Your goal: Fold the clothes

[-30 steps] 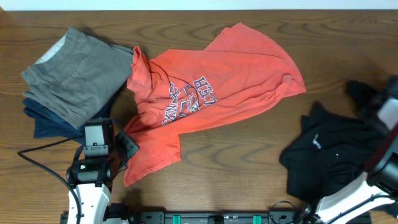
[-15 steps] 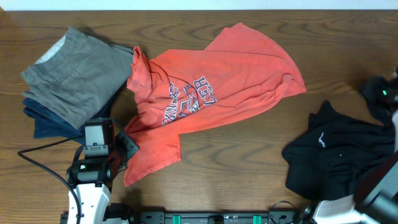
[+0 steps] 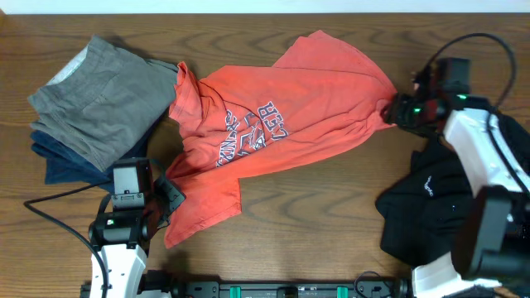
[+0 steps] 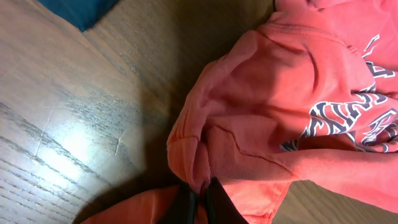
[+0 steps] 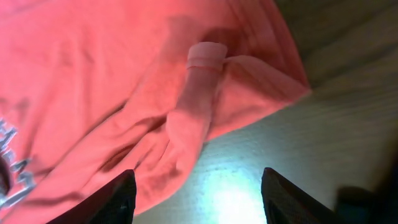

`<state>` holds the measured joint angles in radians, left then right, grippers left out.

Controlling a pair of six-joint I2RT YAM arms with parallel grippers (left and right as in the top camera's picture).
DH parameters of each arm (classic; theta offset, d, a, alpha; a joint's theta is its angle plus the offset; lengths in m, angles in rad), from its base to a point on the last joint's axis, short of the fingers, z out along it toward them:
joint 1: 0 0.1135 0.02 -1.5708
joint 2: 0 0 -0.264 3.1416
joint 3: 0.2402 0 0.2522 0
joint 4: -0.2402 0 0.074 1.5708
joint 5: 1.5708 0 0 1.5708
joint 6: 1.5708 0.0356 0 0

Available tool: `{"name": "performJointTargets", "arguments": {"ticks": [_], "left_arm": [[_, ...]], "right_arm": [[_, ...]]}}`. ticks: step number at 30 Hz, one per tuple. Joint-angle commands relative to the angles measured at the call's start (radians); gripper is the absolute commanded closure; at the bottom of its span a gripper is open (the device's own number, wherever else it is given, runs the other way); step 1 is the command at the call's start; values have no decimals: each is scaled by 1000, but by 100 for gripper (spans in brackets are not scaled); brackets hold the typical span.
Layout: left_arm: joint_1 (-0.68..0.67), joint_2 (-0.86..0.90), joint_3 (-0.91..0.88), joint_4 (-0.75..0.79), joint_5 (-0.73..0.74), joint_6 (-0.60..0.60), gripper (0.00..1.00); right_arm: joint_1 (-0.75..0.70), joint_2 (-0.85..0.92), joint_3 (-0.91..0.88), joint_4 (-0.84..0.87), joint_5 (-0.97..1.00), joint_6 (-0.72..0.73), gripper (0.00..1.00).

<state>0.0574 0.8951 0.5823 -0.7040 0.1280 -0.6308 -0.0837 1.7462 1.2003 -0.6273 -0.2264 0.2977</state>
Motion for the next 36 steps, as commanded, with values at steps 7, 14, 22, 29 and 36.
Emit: {"name": "performJointTargets", "arguments": {"ticks": [7, 14, 22, 29, 36], "left_arm": [[-19, 1, -1, -8, -5, 6, 94], [-19, 1, -1, -13, -5, 6, 94], [-19, 2, -1, -13, -5, 6, 94], [-19, 4, -1, -13, -5, 6, 94], [-19, 4, -1, -13, -5, 6, 94]], "right_arm": [[32, 147, -6, 135, 46, 158, 41], [32, 159, -5, 220, 6, 159, 45], [33, 159, -5, 235, 5, 159, 51], [33, 159, -5, 243, 5, 159, 64], [33, 159, -5, 243, 1, 159, 76]]}}
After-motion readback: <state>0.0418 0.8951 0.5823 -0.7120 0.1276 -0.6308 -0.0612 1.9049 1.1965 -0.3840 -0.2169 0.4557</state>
